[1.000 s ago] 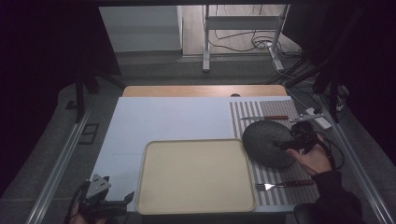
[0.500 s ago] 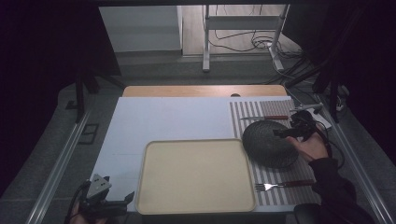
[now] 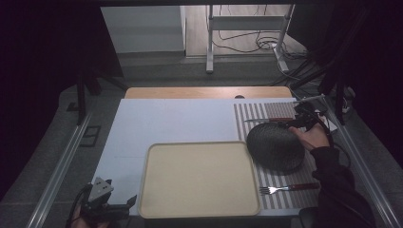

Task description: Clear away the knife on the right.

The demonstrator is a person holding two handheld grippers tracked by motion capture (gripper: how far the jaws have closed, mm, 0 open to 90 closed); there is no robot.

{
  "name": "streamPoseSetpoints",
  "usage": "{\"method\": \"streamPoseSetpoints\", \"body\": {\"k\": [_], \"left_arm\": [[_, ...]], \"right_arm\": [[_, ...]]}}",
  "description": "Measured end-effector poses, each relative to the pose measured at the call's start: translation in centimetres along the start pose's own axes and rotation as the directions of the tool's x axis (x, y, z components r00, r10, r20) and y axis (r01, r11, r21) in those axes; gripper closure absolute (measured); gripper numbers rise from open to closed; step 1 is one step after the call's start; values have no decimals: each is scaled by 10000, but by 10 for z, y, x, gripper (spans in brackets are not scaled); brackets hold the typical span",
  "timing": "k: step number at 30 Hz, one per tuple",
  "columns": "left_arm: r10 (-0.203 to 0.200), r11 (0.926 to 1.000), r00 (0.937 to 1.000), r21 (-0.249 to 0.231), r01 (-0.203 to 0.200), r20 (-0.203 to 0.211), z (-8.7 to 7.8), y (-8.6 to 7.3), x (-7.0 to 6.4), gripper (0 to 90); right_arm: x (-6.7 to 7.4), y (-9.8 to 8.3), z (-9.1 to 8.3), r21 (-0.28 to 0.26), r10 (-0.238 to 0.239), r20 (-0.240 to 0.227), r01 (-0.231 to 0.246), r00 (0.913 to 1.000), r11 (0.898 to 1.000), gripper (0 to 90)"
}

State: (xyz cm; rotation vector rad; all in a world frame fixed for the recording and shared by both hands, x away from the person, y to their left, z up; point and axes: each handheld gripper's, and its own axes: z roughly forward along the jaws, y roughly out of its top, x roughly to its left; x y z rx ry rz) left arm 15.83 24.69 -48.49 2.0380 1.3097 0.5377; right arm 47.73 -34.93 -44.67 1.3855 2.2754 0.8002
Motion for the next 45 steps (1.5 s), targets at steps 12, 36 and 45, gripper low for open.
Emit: {"method": "streamPoseSetpoints", "body": {"k": [12,36,45], "left_arm": [[81,10000,10000,28,-81,10,0,0,-1,9],[270,9995,9996,155,-270,-20,1,1,-2,14],[420,9988,9990,242,-418,-117,2,1,-5,16]], "right_arm": [[-21,15,26,301,429,255,-437,9988,9986,151],[-62,25,67,991,44,1059,-149,9944,9950,900],[-63,13,71,1586,-210,856,72,9961,9873,900]]}}
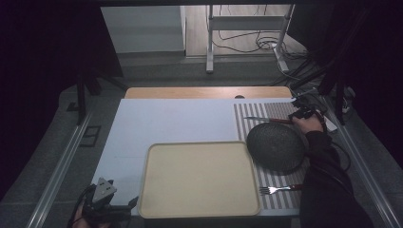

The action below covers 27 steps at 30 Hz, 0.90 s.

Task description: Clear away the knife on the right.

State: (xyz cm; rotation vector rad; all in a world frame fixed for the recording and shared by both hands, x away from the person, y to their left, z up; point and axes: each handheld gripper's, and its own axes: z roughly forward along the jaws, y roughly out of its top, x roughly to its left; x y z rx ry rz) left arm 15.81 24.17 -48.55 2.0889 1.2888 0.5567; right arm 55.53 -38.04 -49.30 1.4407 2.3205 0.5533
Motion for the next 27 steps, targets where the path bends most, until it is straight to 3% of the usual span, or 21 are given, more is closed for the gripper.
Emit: {"method": "streamPoseSetpoints", "body": {"k": [9,18,21,24,27], "left_arm": [[-151,9999,9999,-18,151,33,-1,0,2,15],[-146,9999,9999,-55,147,42,-1,0,2,15],[-165,9998,9999,-68,165,46,-1,0,2,15],[-140,9999,9999,-59,140,36,-1,0,2,15],[-137,9999,9999,-83,137,34,-1,0,2,15]], "right_arm": [[6,-19,-12,137,94,-624,-86,9980,9999,900],[7,-26,-17,198,230,-680,-217,9974,9996,900],[7,-24,-22,-203,136,-434,-145,9990,9997,899],[7,-19,-30,-812,281,-464,-318,9985,9962,810],[11,-14,-35,-986,386,-330,-417,9987,9943,681]]}}
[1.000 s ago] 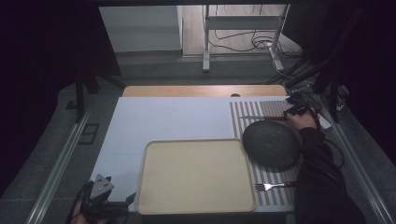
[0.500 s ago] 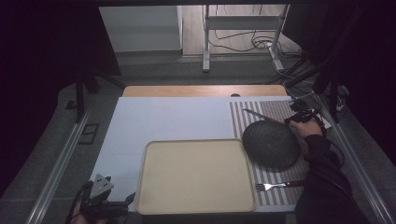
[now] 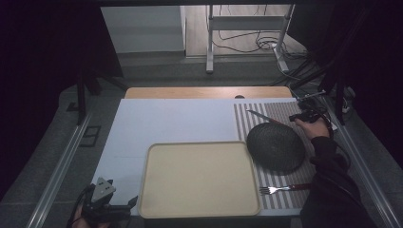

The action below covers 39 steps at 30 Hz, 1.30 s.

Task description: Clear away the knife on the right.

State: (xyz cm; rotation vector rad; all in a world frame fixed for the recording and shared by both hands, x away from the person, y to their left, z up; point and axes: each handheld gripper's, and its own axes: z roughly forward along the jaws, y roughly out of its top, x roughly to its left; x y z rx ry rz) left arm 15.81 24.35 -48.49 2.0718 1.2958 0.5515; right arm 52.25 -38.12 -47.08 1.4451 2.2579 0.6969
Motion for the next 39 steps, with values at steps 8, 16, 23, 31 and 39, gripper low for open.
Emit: {"method": "streamPoseSetpoints", "body": {"k": [8,16,23,31,39], "left_arm": [[43,10000,10000,21,-43,-5,0,0,0,15],[122,9999,9999,44,-122,-14,1,0,-1,16],[215,9997,9998,83,-214,-26,1,1,-2,16],[234,9997,9997,101,-234,-39,1,0,-2,16],[246,9996,9997,116,-245,-52,1,0,-3,16]], "right_arm": [[11,12,-1,13,-25,-188,26,9998,10000,431],[23,23,0,29,-367,-209,368,9991,9993,262],[40,33,8,62,-909,-842,918,9923,9958,169],[44,39,24,462,-910,-732,945,9932,9944,141],[37,37,46,1131,-936,-484,986,9944,9887,136]]}}
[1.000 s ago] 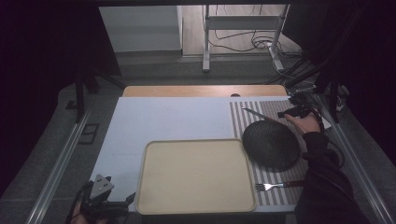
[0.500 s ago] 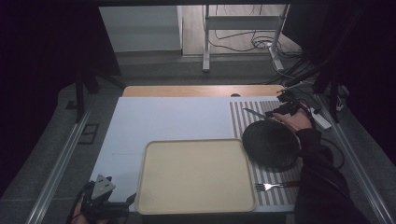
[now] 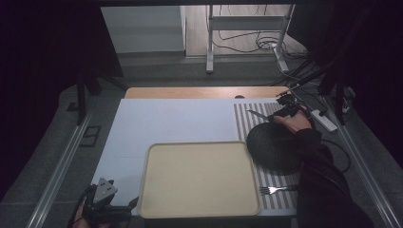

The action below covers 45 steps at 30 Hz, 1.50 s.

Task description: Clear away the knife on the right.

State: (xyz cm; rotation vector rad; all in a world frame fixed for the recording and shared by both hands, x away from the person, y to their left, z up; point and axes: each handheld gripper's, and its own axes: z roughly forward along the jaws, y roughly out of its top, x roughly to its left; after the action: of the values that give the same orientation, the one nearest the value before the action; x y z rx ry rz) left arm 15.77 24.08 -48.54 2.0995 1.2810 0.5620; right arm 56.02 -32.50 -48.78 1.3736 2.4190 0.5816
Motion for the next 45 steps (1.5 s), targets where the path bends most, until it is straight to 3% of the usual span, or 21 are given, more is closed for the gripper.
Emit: {"method": "streamPoseSetpoints", "body": {"k": [8,11,15,17,24,27,31,38,45], "left_arm": [[-3,10000,10000,-6,3,-17,0,0,0,17],[7,10000,10000,-1,-7,-26,0,0,0,17],[32,10000,10000,16,-32,-45,0,-1,-1,17],[47,10000,10000,26,-47,-53,0,0,-1,18],[63,10000,9999,37,-63,-91,0,-1,-1,18],[61,10000,9999,44,-60,-97,0,-1,-1,18],[86,9999,9999,53,-86,-103,0,0,-2,19],[-147,9999,9999,-58,147,-48,-1,-1,1,18],[-343,9992,9994,-184,344,53,-2,-2,3,17]], "right_arm": [[-6,-2,13,320,-104,-16,104,9999,9994,206],[-8,-3,12,299,-142,-243,149,9996,9994,263],[-10,-4,7,245,-542,-427,553,9976,9982,571],[-12,-5,5,139,-723,-623,733,9954,9972,770],[-11,-7,4,59,-1107,-506,1112,9926,9938,782],[-9,-7,2,152,-1394,189,1392,9901,9902,782],[-15,-9,-3,-22,-1309,458,1311,9903,9914,782],[-29,-15,-22,-634,-554,443,581,9975,9963,782],[-14,-17,-38,-986,-429,60,433,9991,9942,782]]}}
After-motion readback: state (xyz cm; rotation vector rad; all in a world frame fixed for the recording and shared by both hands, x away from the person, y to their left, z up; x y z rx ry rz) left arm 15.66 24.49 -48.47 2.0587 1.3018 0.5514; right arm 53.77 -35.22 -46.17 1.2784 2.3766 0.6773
